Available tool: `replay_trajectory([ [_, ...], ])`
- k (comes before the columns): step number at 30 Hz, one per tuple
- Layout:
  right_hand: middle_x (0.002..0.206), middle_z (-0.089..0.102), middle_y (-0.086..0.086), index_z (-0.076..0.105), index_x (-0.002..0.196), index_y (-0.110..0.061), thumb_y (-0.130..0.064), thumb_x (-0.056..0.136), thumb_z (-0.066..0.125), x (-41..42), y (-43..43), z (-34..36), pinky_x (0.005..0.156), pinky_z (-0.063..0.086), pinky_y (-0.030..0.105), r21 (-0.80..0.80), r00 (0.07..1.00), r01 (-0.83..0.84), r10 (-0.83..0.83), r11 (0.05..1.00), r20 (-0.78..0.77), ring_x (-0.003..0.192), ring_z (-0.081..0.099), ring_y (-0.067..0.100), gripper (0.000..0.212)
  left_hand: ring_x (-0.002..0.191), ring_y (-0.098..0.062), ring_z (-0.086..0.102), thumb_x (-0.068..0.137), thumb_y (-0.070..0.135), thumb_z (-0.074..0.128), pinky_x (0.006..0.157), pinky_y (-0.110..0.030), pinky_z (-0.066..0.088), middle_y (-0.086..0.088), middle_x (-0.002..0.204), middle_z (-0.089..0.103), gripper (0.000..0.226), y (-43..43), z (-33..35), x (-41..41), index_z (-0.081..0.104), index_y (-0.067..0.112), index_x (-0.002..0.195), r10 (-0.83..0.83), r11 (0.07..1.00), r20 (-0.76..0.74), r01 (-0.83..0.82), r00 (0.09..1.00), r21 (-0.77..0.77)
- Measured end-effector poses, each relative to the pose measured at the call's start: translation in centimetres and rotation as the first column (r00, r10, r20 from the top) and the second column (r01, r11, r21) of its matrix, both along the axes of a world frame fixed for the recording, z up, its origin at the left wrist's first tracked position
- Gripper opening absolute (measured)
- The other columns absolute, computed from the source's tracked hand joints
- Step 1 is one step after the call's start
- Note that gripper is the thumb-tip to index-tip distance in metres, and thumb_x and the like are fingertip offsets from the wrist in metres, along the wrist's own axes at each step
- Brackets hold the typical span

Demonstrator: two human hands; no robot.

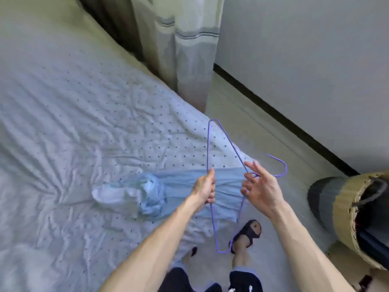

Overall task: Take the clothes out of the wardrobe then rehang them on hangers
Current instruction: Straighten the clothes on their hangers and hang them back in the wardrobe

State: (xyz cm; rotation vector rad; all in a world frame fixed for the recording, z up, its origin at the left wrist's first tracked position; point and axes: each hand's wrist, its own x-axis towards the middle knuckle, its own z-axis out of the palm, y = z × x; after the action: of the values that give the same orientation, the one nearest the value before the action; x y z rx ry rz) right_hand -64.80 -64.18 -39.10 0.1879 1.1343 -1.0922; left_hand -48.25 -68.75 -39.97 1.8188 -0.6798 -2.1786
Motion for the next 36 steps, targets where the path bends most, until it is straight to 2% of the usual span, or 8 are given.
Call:
replay_trajectory([
  [6, 0.055, 0.037, -0.002, 0.059, 0.096, -0.016, -0.022, 0.1, 0.051, 16.5, -2.9, 0.5, 0.042, 0.018, 0.02, 0.079, 0.856, -0.322, 0.326, 0.944, -0.402, 0.042, 0.023, 0.011, 0.011, 0.068, -0.023, 0.063, 0.102, 0.049, 0.043, 0.062, -0.029, 0.043, -0.003, 0.082, 0.062, 0.035, 0.6, -2.0, 18.1, 0.055, 0.018, 0.094, -0.097, 0.987, 0.269, 0.127, 0.958, -0.096],
  [10, 0.068, 0.064, -0.002, 0.06, 0.105, -0.023, -0.034, 0.098, 0.055, 23.7, -2.4, -2.7, 0.054, 0.037, 0.029, 0.254, 0.447, -0.492, 0.492, 0.833, -0.747, 0.054, 0.054, 0.011, 0.014, 0.094, -0.023, 0.06, 0.097, 0.046, 0.056, 0.071, -0.029, 0.039, -0.006, 0.108, 0.066, 0.022, 1.0, -5.4, 30.3, 0.056, 0.023, 0.099, 0.039, 0.991, 0.496, 0.031, 0.867, -0.133],
  [17, 0.1, 0.064, 0.006, 0.052, 0.12, -0.015, -0.059, 0.087, 0.062, 31.8, -4.2, -9.5, 0.081, 0.049, 0.035, 0.608, -0.085, -0.677, 0.778, 0.413, -0.623, 0.096, 0.062, 0.025, 0.056, 0.106, -0.03, 0.06, 0.092, 0.038, 0.066, 0.088, -0.038, 0.049, -0.013, 0.126, 0.059, 0.054, -0.7, -11.1, 44.1, 0.049, 0.004, 0.131, 0.122, 0.993, 0.61, -0.091, 0.783, -0.08],
  [21, 0.14, 0.054, 0.013, 0.04, 0.147, -0.018, -0.065, 0.089, 0.054, 34.1, -6.6, -11.9, 0.096, 0.042, 0.036, 0.615, -0.049, -0.637, 0.772, 0.465, -0.634, 0.128, 0.053, 0.03, 0.076, 0.121, -0.032, 0.056, 0.089, 0.034, 0.071, 0.1, -0.042, 0.048, -0.014, 0.139, 0.054, 0.066, -3.8, -15.0, 45.4, 0.044, 0.004, 0.141, 0.157, 0.988, 0.582, -0.126, 0.798, -0.093],
  [25, 0.094, 0.069, 0.009, 0.064, 0.106, -0.018, -0.04, 0.093, 0.059, 33.7, -8.1, -12.9, 0.075, 0.045, 0.033, 0.666, -0.031, -0.611, 0.828, 0.428, -0.56, 0.102, 0.064, 0.033, 0.026, 0.137, -0.034, 0.043, 0.09, 0.038, 0.069, 0.11, -0.042, 0.04, -0.015, 0.156, 0.036, 0.083, -6.5, -17.3, 44.3, 0.026, 0.008, 0.155, 0.255, 0.948, 0.541, -0.317, 0.802, 0.023],
  [29, 0.064, 0.057, -0.001, 0.059, 0.082, -0.017, -0.041, 0.084, 0.056, 31.5, -7.4, -10.9, 0.062, 0.037, 0.034, 0.646, 0.054, -0.52, 0.776, 0.559, -0.628, 0.075, 0.056, 0.032, 0.024, 0.122, -0.032, 0.053, 0.083, 0.032, 0.07, 0.099, -0.039, 0.042, -0.015, 0.137, 0.053, 0.041, -8.2, -15.6, 42.7, 0.06, 0.013, 0.118, 0.322, 0.915, 0.381, -0.389, 0.867, 0.11],
  [32, 0.069, 0.063, 0.0, 0.06, 0.082, -0.02, -0.032, 0.086, 0.057, 28.5, -6.1, -7.3, 0.064, 0.043, 0.037, 0.577, 0.163, -0.378, 0.665, 0.724, -0.729, 0.075, 0.059, 0.029, 0.013, 0.098, -0.029, 0.056, 0.064, 0.028, 0.067, 0.082, -0.039, 0.041, -0.013, 0.117, 0.062, 0.025, -9.7, -11.1, 40.1, 0.062, 0.016, 0.086, 0.26, 0.961, 0.305, -0.276, 0.916, 0.012],
  [36, 0.069, 0.065, -0.001, 0.061, 0.078, -0.018, -0.034, 0.082, 0.059, 22.6, -3.2, -0.1, 0.063, 0.043, 0.032, 0.445, 0.245, -0.187, 0.48, 0.876, -0.843, 0.072, 0.058, 0.024, 0.016, 0.118, -0.027, 0.056, 0.08, 0.045, 0.073, 0.09, -0.036, 0.043, -0.008, 0.144, 0.051, 0.065, -11.7, -3.2, 34.5, 0.053, 0.015, 0.135, 0.007, 0.965, 0.335, 0.082, 0.942, -0.25],
])
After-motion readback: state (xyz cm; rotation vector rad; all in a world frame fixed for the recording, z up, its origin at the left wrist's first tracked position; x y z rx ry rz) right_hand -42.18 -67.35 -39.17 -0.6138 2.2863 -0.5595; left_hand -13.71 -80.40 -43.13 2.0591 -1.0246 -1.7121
